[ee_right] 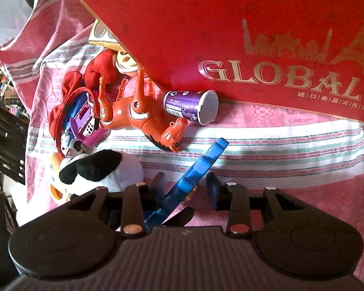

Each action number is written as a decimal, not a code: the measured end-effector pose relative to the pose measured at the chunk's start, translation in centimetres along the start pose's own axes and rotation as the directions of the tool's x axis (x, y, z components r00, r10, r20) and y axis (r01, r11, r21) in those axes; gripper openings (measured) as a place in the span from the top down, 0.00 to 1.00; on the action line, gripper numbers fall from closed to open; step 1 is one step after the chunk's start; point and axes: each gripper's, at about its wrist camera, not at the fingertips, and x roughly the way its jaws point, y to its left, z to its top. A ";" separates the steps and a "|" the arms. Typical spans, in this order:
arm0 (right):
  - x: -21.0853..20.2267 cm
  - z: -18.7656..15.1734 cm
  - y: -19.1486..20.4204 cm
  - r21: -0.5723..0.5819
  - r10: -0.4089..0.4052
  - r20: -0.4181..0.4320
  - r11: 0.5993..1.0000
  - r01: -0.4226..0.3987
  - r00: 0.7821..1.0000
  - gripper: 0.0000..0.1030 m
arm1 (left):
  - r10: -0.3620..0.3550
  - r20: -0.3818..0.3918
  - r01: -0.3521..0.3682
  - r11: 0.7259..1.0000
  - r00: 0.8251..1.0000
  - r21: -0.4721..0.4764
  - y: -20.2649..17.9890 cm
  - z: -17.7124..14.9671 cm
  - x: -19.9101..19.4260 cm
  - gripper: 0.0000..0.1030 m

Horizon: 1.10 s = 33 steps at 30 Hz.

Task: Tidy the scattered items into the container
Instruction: 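Close the left gripper on the blue gear while the right gripper grips its teeth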

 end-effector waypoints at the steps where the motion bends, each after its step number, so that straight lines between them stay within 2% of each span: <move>1: 0.1 0.1 0.0 0.004 -0.003 -0.002 1.000 0.003 1.000 0.58 | 0.000 0.001 0.000 1.000 1.000 -0.001 0.0 0.0 0.0 0.73; 10: 0.8 0.3 0.1 0.022 -0.018 -0.009 1.000 0.018 1.000 0.58 | -0.016 -0.007 0.016 1.000 1.000 0.007 0.4 0.2 0.1 0.73; 14: 0.9 0.3 0.4 0.006 -0.014 -0.004 1.000 0.014 1.000 0.65 | -0.027 -0.016 0.027 0.999 1.000 0.017 0.4 0.3 0.3 0.70; 16: 0.9 0.3 0.7 -0.016 -0.019 -0.004 1.000 0.019 1.000 0.69 | -0.020 -0.013 0.020 0.999 1.000 0.030 0.4 0.3 0.5 0.49; 18: 0.9 0.4 0.7 -0.014 -0.011 -0.014 1.000 0.011 1.000 0.71 | 0.009 0.006 -0.010 0.999 1.000 0.049 0.3 0.4 0.6 0.44; 19: 1.0 0.4 0.7 -0.010 -0.008 -0.016 1.000 0.007 1.000 0.71 | 0.010 0.010 -0.011 0.998 1.000 0.057 0.4 0.5 0.9 0.56; 24: 0.8 0.7 0.3 0.013 -0.008 -0.007 1.000 0.008 1.000 0.69 | -0.016 0.006 0.016 0.998 1.000 0.059 0.6 0.6 1.3 0.70; 28: 0.9 1.0 0.4 0.021 -0.020 0.003 1.000 0.020 1.000 0.66 | -0.012 0.004 0.012 0.997 1.000 0.070 0.3 0.8 1.4 0.74; 33: 1.2 1.3 -0.1 0.055 -0.020 0.010 0.998 0.020 1.000 0.65 | -0.014 0.003 0.014 0.997 1.000 0.074 0.6 1.4 1.6 0.72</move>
